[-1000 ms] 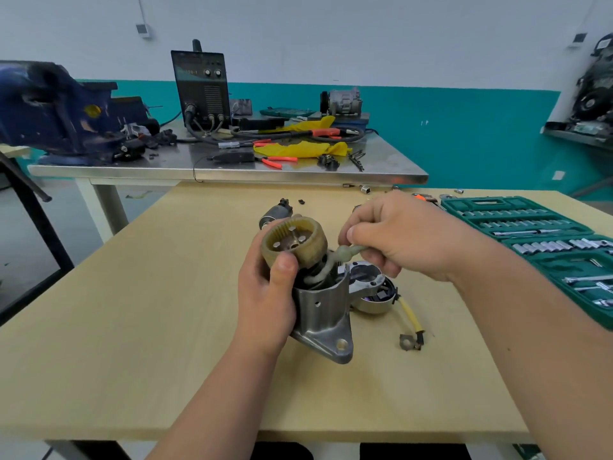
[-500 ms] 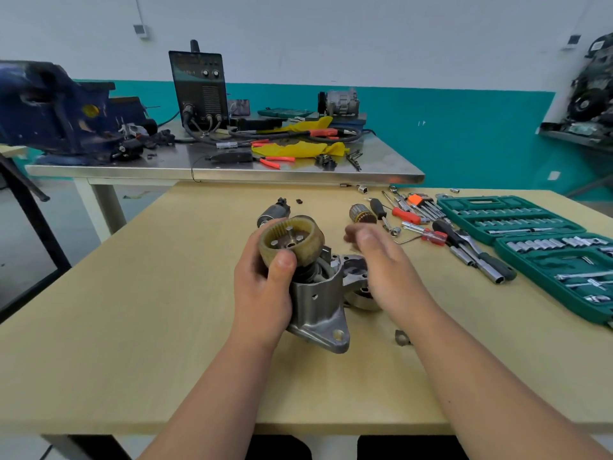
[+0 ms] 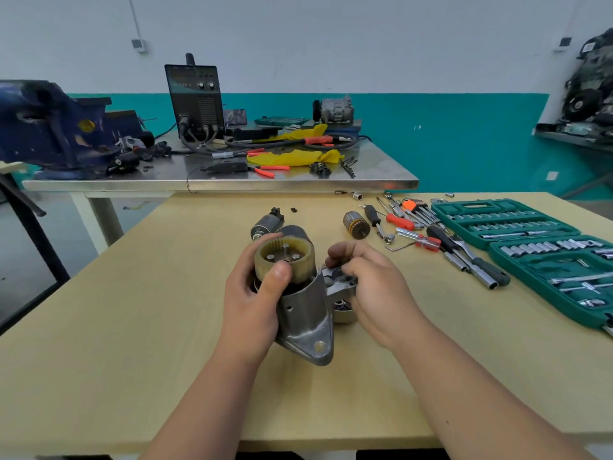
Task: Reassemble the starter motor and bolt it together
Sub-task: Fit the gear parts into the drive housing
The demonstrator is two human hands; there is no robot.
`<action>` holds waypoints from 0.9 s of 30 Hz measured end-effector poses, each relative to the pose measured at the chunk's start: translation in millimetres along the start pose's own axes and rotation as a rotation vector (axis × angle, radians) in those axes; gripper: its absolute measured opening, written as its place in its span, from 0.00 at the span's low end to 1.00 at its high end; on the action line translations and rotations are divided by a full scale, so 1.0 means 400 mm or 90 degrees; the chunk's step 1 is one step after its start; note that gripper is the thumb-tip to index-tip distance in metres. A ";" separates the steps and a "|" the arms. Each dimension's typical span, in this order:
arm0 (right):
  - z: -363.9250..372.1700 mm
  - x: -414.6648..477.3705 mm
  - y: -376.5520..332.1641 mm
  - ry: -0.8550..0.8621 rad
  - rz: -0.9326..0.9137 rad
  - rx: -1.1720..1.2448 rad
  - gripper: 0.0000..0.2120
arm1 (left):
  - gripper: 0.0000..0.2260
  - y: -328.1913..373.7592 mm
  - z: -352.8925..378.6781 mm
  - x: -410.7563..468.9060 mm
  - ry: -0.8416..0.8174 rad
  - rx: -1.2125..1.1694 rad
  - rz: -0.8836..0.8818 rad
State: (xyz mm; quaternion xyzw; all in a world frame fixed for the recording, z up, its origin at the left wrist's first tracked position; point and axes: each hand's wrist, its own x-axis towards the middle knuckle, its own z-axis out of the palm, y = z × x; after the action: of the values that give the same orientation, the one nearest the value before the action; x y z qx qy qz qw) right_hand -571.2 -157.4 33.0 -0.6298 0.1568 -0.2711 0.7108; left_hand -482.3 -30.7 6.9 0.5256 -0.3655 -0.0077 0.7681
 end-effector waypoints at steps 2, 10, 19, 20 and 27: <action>-0.016 -0.004 -0.012 -0.048 -0.006 -0.156 0.20 | 0.24 -0.002 -0.001 0.000 0.015 -0.022 -0.019; -0.067 -0.019 -0.102 -0.109 -0.140 -0.729 0.04 | 0.23 -0.005 0.013 0.005 0.018 -0.008 0.001; -0.033 -0.064 -0.131 -0.055 -0.090 -0.990 0.20 | 0.24 0.006 0.021 -0.004 -0.002 0.002 0.052; -0.031 -0.064 -0.127 -0.051 -0.086 -0.999 0.20 | 0.27 0.009 0.023 -0.005 -0.005 0.003 0.052; -0.040 -0.055 -0.099 0.027 -0.117 -0.723 0.13 | 0.31 0.019 0.026 -0.005 -0.010 0.006 0.041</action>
State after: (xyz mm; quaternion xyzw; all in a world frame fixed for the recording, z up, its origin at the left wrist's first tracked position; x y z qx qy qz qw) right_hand -605.4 -159.8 66.5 -0.9184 0.2365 -0.2174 0.2310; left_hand -492.7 -34.8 13.9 0.5173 -0.3880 0.0148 0.7627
